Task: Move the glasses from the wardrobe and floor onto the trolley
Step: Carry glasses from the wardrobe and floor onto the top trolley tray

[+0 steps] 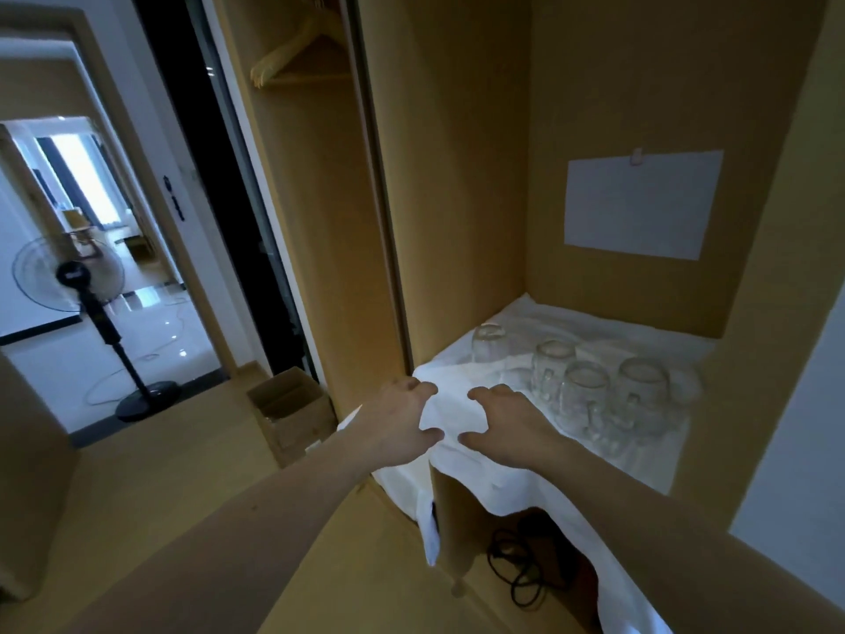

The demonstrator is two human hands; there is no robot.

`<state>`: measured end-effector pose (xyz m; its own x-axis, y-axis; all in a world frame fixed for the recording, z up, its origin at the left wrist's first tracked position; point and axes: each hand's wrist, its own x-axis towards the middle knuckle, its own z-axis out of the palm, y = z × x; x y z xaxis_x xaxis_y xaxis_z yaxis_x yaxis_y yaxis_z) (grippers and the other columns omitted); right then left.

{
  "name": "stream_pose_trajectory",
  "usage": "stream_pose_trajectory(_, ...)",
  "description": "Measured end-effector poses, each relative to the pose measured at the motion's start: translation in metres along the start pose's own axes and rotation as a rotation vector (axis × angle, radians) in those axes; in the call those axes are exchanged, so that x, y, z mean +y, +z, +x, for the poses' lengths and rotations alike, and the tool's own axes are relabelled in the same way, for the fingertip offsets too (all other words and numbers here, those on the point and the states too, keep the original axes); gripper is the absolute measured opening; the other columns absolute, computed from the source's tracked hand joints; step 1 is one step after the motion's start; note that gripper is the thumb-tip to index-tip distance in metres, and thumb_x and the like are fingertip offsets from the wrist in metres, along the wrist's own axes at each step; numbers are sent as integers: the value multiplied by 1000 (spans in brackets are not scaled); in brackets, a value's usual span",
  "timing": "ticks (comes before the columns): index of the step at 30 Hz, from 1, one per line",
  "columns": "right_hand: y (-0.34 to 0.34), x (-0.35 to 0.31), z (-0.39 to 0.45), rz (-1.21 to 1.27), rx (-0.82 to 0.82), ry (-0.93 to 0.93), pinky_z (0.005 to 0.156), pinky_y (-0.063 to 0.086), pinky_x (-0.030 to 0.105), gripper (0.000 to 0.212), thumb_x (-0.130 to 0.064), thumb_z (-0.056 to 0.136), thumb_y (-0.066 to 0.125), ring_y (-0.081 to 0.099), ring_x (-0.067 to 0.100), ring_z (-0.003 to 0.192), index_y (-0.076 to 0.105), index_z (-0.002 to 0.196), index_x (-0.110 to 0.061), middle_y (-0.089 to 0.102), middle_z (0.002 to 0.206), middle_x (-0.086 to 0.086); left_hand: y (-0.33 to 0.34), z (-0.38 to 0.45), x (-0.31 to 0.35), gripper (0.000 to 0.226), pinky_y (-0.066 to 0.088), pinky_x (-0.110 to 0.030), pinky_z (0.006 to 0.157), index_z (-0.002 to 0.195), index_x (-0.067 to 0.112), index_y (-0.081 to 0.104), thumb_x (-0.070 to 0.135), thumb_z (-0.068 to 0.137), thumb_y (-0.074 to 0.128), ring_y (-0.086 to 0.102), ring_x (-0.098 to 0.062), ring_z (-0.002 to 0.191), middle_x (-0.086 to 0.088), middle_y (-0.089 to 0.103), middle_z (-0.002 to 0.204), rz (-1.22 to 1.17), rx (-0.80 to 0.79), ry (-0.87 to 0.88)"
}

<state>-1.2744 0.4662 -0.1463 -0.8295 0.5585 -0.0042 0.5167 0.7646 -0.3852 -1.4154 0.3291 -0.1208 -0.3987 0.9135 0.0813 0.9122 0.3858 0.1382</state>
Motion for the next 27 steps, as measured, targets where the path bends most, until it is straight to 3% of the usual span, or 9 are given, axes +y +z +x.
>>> stream_pose_trajectory(10, -11, 73, 34, 29, 32, 166, 109, 42, 41, 75, -53, 90, 64, 42, 28, 136, 35, 153, -25, 43, 149, 8, 33, 93, 27, 68, 43, -39, 104, 148, 20, 44, 50, 91, 65, 45, -27, 132, -5, 52, 144, -33, -42, 168)
stream_pose_trajectory(23, -35, 140, 56, 67, 161, 544, 103, 47, 40, 72, -48, 84, 68, 50, 31, 127, 43, 148, -24, 50, 138, 12, 64, 231, 66, 65, 49, -44, 96, 140, 18, 52, 43, 84, 72, 51, -36, 123, -10, 58, 131, -167, -124, 467)
stream_pose_trajectory(27, -35, 150, 70, 74, 160, 633, 101, 47, 39, 70, -50, 84, 67, 49, 29, 125, 43, 144, -25, 50, 135, 9, 71, 262, 77, 71, 47, -45, 102, 149, 19, 44, 42, 87, 70, 46, -37, 131, -9, 49, 148, -166, -164, 537)
